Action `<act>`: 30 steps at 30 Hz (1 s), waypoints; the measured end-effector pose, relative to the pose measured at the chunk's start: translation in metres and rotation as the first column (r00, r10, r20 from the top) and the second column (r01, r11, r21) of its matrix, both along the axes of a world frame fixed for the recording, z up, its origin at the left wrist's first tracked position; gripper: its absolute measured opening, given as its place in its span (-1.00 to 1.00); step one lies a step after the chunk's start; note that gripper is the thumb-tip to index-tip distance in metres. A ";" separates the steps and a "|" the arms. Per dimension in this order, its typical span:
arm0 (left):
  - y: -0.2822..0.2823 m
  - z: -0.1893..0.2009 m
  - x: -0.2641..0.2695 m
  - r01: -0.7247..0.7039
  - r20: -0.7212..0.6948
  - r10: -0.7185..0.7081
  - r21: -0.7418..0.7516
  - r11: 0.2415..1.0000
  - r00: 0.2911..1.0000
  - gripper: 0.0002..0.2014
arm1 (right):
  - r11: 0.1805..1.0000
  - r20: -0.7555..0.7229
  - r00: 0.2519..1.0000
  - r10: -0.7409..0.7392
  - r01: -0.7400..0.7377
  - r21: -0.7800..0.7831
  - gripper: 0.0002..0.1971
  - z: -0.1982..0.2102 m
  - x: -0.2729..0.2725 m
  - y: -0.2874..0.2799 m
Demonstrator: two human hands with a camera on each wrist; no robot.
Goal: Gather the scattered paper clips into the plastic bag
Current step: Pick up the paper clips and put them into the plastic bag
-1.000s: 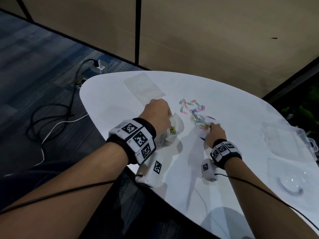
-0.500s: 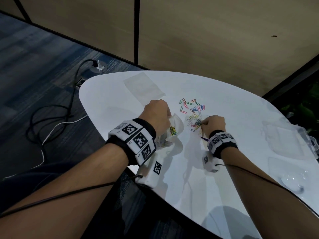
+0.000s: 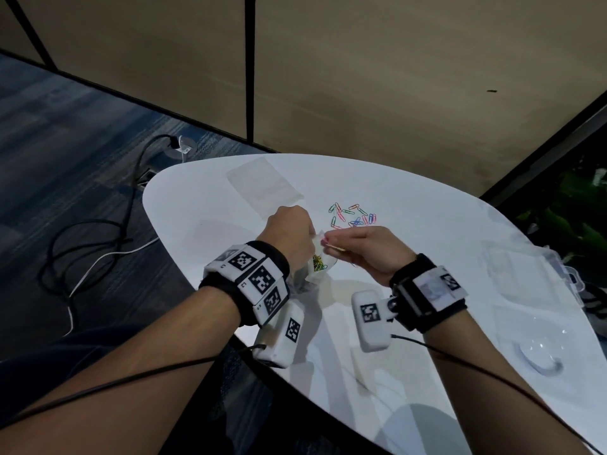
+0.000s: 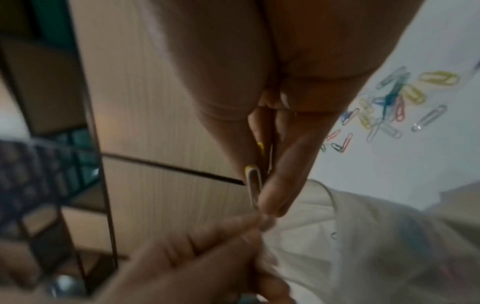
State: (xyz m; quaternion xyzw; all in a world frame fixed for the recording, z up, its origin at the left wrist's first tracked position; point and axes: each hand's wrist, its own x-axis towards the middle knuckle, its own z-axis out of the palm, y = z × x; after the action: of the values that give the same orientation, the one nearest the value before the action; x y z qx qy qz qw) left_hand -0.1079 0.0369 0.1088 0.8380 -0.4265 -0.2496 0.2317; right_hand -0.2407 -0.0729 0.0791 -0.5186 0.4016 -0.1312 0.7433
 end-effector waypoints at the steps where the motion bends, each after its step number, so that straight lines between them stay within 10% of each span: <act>1: -0.001 0.000 -0.001 0.000 -0.003 0.000 -0.004 1.000 1.000 -0.77 | 0.999 -0.047 0.999 0.009 -0.012 -0.049 -0.83 0.000 0.005 0.004; 10: -0.003 -0.001 0.002 -0.030 -0.051 0.029 -0.037 0.999 0.998 -0.79 | 0.757 -0.320 0.939 -0.130 -0.115 -0.643 -0.92 -0.004 0.023 0.031; 16: -0.001 0.003 0.001 -0.021 -0.055 0.019 -0.038 0.999 0.998 -0.81 | 0.584 -0.435 0.899 0.042 -0.375 -0.720 -0.82 -0.001 0.018 0.038; 21: 0.006 0.004 0.007 -0.065 -0.086 0.060 -0.058 0.996 0.994 -0.75 | 0.830 -0.103 0.991 -0.084 0.012 -0.558 -0.70 0.001 -0.001 0.002; 24: 0.012 0.003 0.014 -0.091 -0.118 0.080 -0.089 0.992 0.990 -0.76 | 0.743 -0.357 0.882 -0.306 -0.013 -0.669 -0.74 -0.030 -0.024 -0.061; 27: 0.015 0.002 0.019 -0.083 -0.114 0.070 -0.115 0.990 0.991 -0.77 | 0.788 -0.718 0.652 -0.246 -0.297 -0.540 -0.47 -0.067 -0.030 -0.103; 30: 0.012 0.000 0.022 -0.077 -0.092 0.067 -0.118 0.990 0.994 -0.77 | 0.785 -0.791 0.581 -0.192 -0.393 -0.479 -0.37 -0.096 -0.009 -0.128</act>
State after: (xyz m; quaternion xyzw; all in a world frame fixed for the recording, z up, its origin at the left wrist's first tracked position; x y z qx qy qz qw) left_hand -0.0857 0.0494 0.1091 0.8254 -0.3998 -0.2511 0.3096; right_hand -0.2492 -0.2005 -0.0166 -0.7533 0.5962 0.0422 0.2742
